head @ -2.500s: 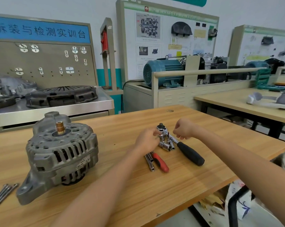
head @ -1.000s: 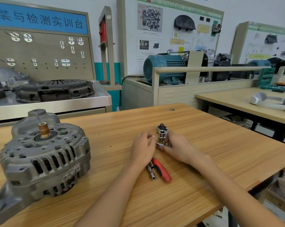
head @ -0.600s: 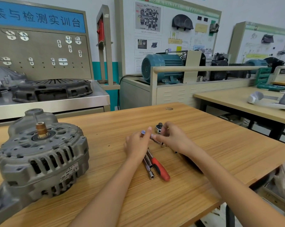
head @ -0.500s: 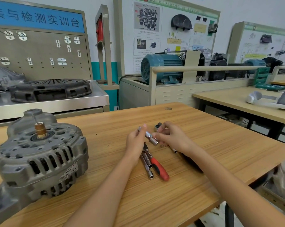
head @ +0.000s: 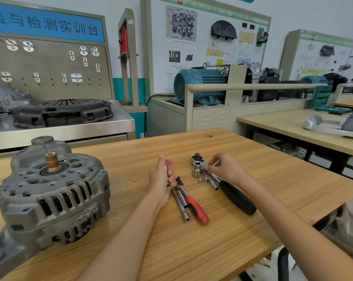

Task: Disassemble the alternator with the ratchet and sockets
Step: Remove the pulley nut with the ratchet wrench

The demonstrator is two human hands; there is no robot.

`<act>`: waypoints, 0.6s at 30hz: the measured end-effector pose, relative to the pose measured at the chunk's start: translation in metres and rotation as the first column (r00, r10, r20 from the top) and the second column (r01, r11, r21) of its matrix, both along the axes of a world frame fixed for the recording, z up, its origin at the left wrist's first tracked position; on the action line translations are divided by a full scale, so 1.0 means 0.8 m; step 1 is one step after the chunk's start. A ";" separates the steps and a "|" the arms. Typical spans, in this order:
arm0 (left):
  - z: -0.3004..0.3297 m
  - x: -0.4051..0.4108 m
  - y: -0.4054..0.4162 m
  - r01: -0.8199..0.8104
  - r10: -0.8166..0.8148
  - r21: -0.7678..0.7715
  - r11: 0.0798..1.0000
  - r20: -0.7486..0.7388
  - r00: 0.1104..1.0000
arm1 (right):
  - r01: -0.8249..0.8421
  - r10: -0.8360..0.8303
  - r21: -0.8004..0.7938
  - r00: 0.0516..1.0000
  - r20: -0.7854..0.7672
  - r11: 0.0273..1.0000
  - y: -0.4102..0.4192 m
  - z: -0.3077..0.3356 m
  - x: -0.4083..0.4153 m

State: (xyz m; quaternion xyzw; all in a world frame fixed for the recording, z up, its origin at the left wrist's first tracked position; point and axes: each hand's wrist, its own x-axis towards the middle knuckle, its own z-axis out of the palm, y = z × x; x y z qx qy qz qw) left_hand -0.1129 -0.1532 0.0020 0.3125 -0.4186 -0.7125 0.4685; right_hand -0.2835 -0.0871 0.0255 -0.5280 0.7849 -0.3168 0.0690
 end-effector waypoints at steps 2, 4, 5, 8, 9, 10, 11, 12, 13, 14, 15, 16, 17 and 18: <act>0.000 0.000 0.001 0.015 -0.014 -0.022 1.000 0.036 0.999 | 0.051 -0.051 -0.026 0.999 -0.009 0.998 -0.001 -0.004 -0.001; -0.001 0.000 0.001 0.026 -0.025 -0.030 0.999 0.049 0.999 | 0.080 -0.080 -0.033 0.997 0.000 0.996 -0.001 -0.007 -0.002; -0.001 0.000 0.001 0.032 -0.030 -0.033 0.999 0.052 0.998 | 0.091 -0.091 -0.041 0.996 0.012 0.995 -0.002 -0.008 -0.003; -0.001 0.000 0.003 0.045 -0.043 -0.034 0.998 0.064 0.997 | 0.108 -0.104 -0.100 0.994 0.043 0.989 -0.008 -0.007 -0.006; -0.001 0.000 0.003 0.046 -0.044 -0.034 0.998 0.066 0.997 | 0.105 -0.102 -0.115 0.994 0.032 0.988 -0.012 -0.005 -0.006; -0.001 0.000 0.003 0.047 -0.044 -0.035 0.998 0.070 0.997 | 0.099 -0.098 -0.125 0.995 0.018 0.987 -0.018 -0.001 -0.006; -0.001 0.000 0.003 0.047 -0.045 -0.036 0.998 0.074 0.996 | 0.091 -0.091 -0.128 0.996 0.009 0.987 -0.024 0.002 -0.005; -0.001 -0.001 0.002 0.048 -0.044 -0.038 0.998 0.080 0.996 | 0.077 -0.077 -0.119 0.997 0.005 0.990 -0.030 0.006 -0.005; -0.001 -0.001 0.002 0.047 -0.044 -0.039 0.998 0.088 0.995 | 0.054 -0.055 -0.092 0.998 -0.009 0.994 -0.036 0.009 -0.004; -0.001 -0.002 0.002 0.048 -0.044 -0.039 0.998 0.095 0.995 | 0.023 -0.025 -0.049 0.999 -0.040 0.999 -0.041 0.011 -0.003; -0.001 -0.002 0.002 0.050 -0.045 -0.039 0.998 0.100 0.994 | -0.006 0.006 0.004 0.997 -0.079 1.000 -0.046 0.012 -0.002; -0.001 -0.002 0.002 0.050 -0.046 -0.037 0.998 0.100 0.994 | -0.026 0.033 0.057 0.993 -0.113 0.998 -0.050 0.012 -0.001; -0.002 -0.002 0.002 0.049 -0.046 -0.034 0.998 0.098 0.994 | -0.038 0.052 0.104 0.990 -0.134 0.994 -0.054 0.012 0.000; -0.002 -0.002 0.001 0.048 -0.044 -0.033 0.998 0.098 0.994 | -0.046 0.067 0.142 0.987 -0.144 0.989 -0.058 0.011 0.002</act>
